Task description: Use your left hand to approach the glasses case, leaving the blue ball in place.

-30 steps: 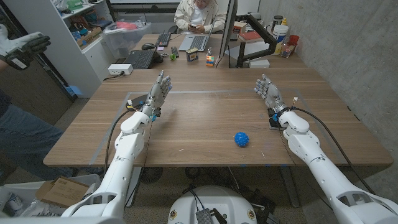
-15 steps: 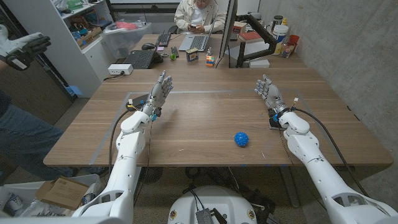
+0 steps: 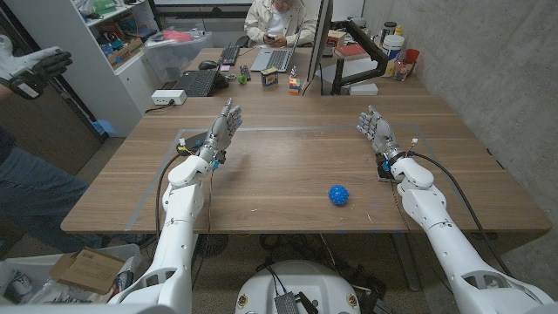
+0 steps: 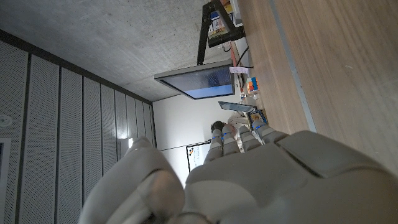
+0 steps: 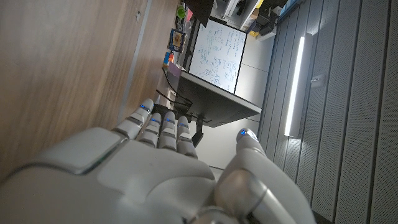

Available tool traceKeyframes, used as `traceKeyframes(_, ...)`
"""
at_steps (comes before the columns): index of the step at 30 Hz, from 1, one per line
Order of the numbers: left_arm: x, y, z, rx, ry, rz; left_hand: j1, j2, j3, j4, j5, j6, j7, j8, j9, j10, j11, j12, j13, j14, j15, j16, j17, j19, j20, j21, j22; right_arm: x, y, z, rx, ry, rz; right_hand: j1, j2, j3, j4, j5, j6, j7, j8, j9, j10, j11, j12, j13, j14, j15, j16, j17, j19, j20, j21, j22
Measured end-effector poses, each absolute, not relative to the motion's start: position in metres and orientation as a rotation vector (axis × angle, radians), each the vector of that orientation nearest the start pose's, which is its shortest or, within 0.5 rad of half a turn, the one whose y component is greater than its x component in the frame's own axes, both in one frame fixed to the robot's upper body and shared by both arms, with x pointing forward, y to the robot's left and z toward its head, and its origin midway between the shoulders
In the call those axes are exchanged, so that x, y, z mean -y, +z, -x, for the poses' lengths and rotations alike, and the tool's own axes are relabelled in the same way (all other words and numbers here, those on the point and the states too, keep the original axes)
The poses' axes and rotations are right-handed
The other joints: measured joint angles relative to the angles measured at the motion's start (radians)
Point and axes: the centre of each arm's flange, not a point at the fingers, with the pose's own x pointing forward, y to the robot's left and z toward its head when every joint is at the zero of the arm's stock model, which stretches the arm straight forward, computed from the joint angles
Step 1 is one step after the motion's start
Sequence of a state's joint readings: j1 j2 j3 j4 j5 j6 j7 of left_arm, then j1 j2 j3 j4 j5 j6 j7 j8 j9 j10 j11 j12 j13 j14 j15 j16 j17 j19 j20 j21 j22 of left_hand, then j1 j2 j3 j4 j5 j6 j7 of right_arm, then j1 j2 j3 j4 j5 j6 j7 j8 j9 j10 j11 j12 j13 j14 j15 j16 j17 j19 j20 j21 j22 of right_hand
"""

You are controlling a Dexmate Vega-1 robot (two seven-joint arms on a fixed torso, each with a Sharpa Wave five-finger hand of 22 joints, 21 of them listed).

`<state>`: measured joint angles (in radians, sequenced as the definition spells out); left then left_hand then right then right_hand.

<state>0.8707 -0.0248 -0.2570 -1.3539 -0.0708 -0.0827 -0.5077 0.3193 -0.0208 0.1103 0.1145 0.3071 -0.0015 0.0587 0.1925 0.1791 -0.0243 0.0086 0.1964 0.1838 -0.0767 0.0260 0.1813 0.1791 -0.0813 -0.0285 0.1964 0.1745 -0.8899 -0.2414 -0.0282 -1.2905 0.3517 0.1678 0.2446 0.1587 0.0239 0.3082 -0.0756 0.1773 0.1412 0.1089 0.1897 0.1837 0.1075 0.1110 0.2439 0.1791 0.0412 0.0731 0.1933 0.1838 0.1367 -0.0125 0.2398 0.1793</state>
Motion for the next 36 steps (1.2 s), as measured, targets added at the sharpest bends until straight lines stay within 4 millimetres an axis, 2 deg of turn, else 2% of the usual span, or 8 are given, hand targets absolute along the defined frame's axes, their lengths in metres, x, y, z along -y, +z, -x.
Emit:
traceKeyframes(23,-0.298,-0.027,-0.636,0.602,-0.241,0.029,0.008,0.008,0.0,0.0,0.0,0.0,0.0,0.0,0.0,0.0,0.0,0.0,0.0,0.001,0.001,0.0,0.0,-0.002,0.009,0.0,0.0,0.3,-0.035,-0.657,0.579,0.208,-0.048,0.0,0.0,0.0,0.0,0.0,0.0,0.0,0.0,0.0,0.0,0.0,-0.004,0.0,0.006,0.005,0.0,0.0,0.0,0.0,-0.008,0.0)
traceKeyframes(26,-0.299,-0.028,-0.635,0.603,-0.238,0.027,0.008,0.008,0.0,0.0,0.0,0.0,0.0,0.0,0.004,0.0,0.0,0.0,0.0,0.001,0.001,0.0,0.0,-0.002,0.009,0.0,0.0,0.301,-0.036,-0.656,0.578,0.207,-0.047,0.0,0.0,-0.008,-0.001,0.0,0.0,0.0,0.0,0.0,0.0,0.0,-0.004,0.0,0.005,0.005,0.0,-0.001,0.0,0.0,-0.008,0.0)
traceKeyframes(36,-0.302,-0.029,-0.631,0.604,-0.215,0.008,0.013,0.013,-0.004,-0.004,0.0,0.0,0.0,0.0,0.005,0.0,0.0,0.0,0.0,0.001,0.001,0.0,0.0,-0.007,0.014,0.0,0.0,0.303,-0.037,-0.655,0.577,0.203,-0.048,0.0,0.0,-0.009,0.0,0.0,0.0,0.0,0.0,0.0,0.0,0.0,-0.004,0.0,0.005,0.005,0.0,-0.002,0.0,0.0,-0.008,0.0)
